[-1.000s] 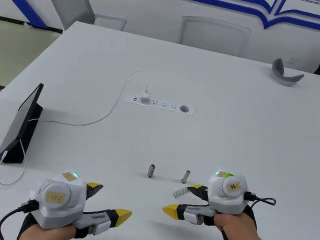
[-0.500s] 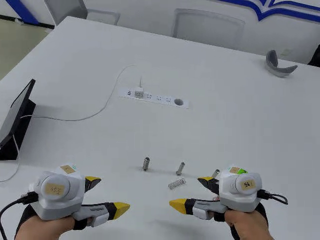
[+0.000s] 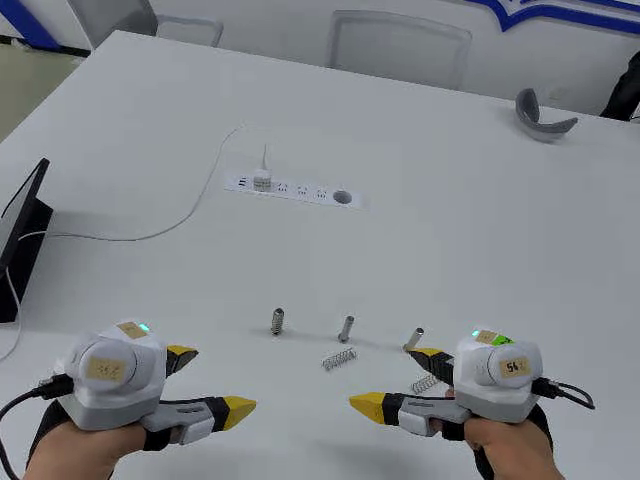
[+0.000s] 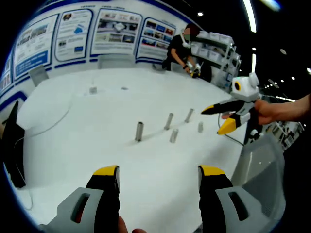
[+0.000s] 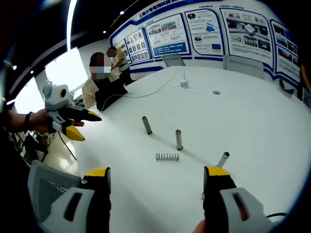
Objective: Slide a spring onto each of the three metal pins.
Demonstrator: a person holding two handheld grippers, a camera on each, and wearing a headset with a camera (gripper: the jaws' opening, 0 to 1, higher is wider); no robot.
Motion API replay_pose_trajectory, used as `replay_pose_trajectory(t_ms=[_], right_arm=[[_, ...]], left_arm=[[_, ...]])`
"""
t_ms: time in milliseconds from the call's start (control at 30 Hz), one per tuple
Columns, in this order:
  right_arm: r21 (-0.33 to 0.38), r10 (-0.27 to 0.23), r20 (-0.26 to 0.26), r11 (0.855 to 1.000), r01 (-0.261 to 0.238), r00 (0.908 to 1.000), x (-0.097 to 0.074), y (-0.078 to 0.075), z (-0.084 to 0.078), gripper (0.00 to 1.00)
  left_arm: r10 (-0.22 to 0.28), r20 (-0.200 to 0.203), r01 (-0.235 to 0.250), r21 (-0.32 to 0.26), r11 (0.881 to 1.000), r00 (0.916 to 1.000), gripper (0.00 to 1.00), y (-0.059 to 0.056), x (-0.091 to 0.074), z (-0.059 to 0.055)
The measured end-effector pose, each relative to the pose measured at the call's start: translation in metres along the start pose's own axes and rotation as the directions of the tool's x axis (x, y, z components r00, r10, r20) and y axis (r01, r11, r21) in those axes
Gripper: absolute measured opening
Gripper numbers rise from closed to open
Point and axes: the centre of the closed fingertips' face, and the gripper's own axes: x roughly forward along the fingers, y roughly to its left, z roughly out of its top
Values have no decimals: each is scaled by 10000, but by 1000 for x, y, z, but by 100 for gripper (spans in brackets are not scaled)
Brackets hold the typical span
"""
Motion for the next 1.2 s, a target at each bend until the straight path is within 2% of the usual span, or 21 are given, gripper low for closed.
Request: replay_pose_trajectory(t_ms=[167,500,800,1067,1200], right_arm=[[66,-37,157,10000,36,9999,-9,-3,1,81],[95,-37,52,9999,37,10000,-17,-5,-6,82],[216,-129,19,9997,128,9999,-28,-12,-11,84],[290,-248,89,9993,245,9997,-37,-18,-13,85],[224,-260,114,9994,258,9996,-40,-18,-11,86]], left_arm=[[-101,-28,102,111,9999,9999,67,-6,7,5],[-430,-165,436,374,9984,9989,68,-19,23,11],[-738,-468,771,724,9944,9962,70,-30,36,14],[-1079,-727,1152,1057,9877,9915,70,-41,49,18],[-1330,-1058,1473,1414,9789,9855,70,-49,57,16]])
